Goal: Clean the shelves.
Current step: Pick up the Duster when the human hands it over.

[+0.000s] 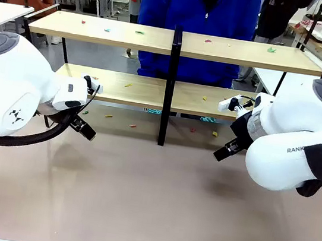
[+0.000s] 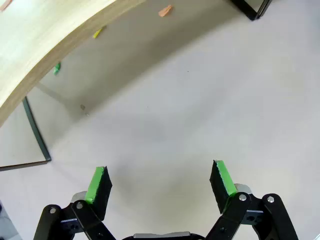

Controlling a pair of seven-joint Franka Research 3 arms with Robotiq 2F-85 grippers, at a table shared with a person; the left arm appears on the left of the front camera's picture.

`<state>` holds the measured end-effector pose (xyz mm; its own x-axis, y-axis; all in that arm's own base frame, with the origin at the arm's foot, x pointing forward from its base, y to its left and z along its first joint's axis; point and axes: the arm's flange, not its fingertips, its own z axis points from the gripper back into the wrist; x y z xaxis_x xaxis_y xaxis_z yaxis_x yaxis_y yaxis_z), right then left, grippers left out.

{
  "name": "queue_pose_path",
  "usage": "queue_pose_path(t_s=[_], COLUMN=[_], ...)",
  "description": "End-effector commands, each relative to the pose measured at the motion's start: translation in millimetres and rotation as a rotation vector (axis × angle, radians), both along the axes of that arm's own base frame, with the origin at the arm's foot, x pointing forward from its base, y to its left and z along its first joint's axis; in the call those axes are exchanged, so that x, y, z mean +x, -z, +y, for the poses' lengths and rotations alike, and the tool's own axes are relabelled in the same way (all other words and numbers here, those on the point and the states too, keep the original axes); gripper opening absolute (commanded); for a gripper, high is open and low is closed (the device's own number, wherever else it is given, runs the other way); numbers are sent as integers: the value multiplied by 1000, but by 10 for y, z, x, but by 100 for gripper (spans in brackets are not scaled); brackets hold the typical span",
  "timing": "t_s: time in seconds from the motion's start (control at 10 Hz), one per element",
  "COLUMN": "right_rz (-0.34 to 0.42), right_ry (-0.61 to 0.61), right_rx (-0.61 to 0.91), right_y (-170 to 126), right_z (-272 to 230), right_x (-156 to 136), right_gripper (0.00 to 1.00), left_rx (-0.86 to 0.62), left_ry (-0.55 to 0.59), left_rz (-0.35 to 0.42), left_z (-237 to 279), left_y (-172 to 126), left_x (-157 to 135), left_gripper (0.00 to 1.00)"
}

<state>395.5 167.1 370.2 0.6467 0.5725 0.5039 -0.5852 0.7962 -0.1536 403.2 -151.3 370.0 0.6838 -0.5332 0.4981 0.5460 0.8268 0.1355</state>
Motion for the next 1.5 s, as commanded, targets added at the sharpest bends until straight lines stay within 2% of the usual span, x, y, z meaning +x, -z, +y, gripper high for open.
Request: queue_pose_path(t_s=[0.0,1.1,1.2,1.3,1.4], right_rz=[0,0,-13,-15,-27], right_ry=[0,0,-36,-86,-142], right_rx=[0,-1,-19,-30,-11], right_y=[0,1,-92,-216,-438], right_z=[0,1,0,-31,-163], right_x=[0,0,-26,-122,-276], right_gripper=[100,100,100,100,100], left_rx=[0,0,0,-76,-134], left_ry=[0,0,0,99,181], left_rz=[0,0,0,30,20], left_z=[0,0,0,8,124], left_y=[-1,-1,0,-233,-528], left_x=[0,0,0,-189,-443], left_gripper=[100,100,100,100,100])
